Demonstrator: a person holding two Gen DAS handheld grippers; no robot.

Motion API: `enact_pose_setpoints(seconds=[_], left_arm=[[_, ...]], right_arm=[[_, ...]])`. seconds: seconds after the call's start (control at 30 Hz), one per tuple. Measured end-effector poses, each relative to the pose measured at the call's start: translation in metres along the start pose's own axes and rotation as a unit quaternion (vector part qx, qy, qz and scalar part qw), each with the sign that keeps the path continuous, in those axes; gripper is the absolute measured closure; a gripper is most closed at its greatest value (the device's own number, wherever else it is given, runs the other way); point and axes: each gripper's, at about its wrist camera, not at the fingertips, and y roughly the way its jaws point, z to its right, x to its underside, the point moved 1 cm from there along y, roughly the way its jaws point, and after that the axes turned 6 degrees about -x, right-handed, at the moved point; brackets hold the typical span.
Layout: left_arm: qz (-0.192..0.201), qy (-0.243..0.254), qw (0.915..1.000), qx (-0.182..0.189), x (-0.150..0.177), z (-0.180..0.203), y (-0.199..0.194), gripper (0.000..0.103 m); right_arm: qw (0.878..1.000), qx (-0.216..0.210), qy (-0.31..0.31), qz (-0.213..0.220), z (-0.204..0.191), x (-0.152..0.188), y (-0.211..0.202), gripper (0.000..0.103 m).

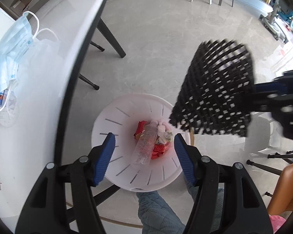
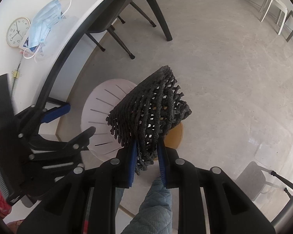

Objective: Collect trash
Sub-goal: 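Carry green paper and black mesh net to the white bin and release both, then move both open tools back over the table toward the blue box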

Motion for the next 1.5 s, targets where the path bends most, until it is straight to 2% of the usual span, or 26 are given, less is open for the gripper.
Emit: enact_pose_setpoints(seconds=[0.07,0.23,0.4,0.57,0.77,0.93,1.1,1.3,1.5], left_arm=[[0.010,-0.007,0.9999,0.008,0.004,-0.005,-0.018,0.032],[0.027,-0.020,0.9993,0.017,0.016,-0.016,-0.052,0.026],[0.025,-0.030,0.9992,0.011,0.029,-0.025,-0.061,0.024],[0.015,-0.054,0.9984,0.011,0.032,-0.041,-0.063,0.024],[0.023,-0.067,0.9974,0.004,0.033,-0.051,-0.071,0.024],[0.037,-0.083,0.9959,-0.002,0.026,-0.058,-0.092,0.024],[0.054,-0.110,0.9924,-0.012,0.021,-0.080,-0.119,0.020],[0.067,-0.162,0.9844,-0.019,0.027,-0.145,-0.138,0.013],[0.078,-0.200,0.9756,-0.047,0.027,-0.248,-0.121,0.013]], right_arm=[[1.000,-0.013,-0.004,-0.005,-0.004,-0.001,0.005,0.081],[0.998,-0.047,-0.028,-0.029,-0.022,-0.006,0.029,0.081],[0.995,-0.059,-0.057,-0.064,-0.043,-0.010,0.066,0.064],[0.995,-0.056,-0.047,-0.066,-0.050,-0.013,0.074,0.044],[0.998,-0.043,-0.032,-0.025,-0.054,-0.014,0.042,0.032],[0.999,-0.032,-0.016,0.030,-0.054,-0.023,-0.016,0.021],[0.996,-0.019,-0.027,0.083,-0.074,-0.036,-0.078,0.011],[0.992,-0.020,-0.037,0.122,-0.115,-0.053,-0.121,0.002],[0.989,0.003,-0.043,0.143,-0.166,-0.085,-0.125,0.002]])
